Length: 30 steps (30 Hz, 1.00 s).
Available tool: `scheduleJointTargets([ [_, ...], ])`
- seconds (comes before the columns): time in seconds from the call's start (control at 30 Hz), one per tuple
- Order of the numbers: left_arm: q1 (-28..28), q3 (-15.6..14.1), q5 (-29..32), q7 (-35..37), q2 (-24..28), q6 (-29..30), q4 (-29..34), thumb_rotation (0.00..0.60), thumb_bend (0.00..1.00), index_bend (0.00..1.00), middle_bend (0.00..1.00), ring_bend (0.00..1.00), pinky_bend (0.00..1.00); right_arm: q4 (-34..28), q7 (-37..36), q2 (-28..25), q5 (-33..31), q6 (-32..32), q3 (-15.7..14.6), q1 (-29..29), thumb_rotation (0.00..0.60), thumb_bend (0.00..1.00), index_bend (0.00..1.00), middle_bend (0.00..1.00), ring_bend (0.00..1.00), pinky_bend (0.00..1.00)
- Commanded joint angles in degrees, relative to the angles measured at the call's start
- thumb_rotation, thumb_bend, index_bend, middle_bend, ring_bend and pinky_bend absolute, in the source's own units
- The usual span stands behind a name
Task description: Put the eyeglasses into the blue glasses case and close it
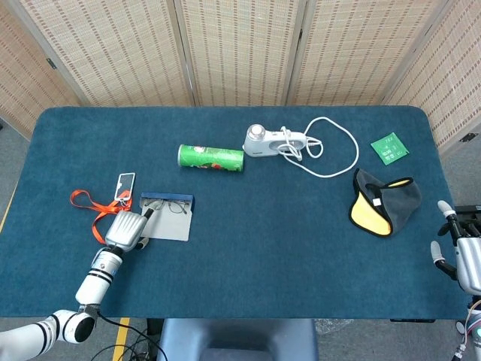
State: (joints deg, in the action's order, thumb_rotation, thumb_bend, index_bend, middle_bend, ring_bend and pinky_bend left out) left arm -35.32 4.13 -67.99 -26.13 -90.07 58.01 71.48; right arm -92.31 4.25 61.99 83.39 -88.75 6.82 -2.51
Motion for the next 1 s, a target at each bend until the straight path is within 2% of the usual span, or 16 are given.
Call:
scheduleJointTargets([
  [0.03,0.1,0.0,0.0,-0.3,0.2,0.0,0.5,0.600,0.24,0.04,1.00,1.00,1.00,0.0,0.0,0.0,-0.1,0.0,0.0,0.0,0.600,0.46,0.09,0.48,0.38,0.24],
  [0.53,-0.4,0.7,1.3,-1.8,-0.6,-1.3,-0.2,0.600,0.25,0.04,1.00,1.00,1.00,0.3,-0.4,0.1,0.0,-0.3,-0.1,0.3,0.600,0.46,0.09,0.48,0.38,0.24],
  [1.0,-0.4,1.0,3.1,-2.9,0.7,-2.2,2.8,0.600,0.25,0.03,1.00,1.00,1.00,0.3,-0.4,0.1,0.1,-0.4,-0.2,0.4,0.600,0.46,0.09,0.48,0.38,0.24],
])
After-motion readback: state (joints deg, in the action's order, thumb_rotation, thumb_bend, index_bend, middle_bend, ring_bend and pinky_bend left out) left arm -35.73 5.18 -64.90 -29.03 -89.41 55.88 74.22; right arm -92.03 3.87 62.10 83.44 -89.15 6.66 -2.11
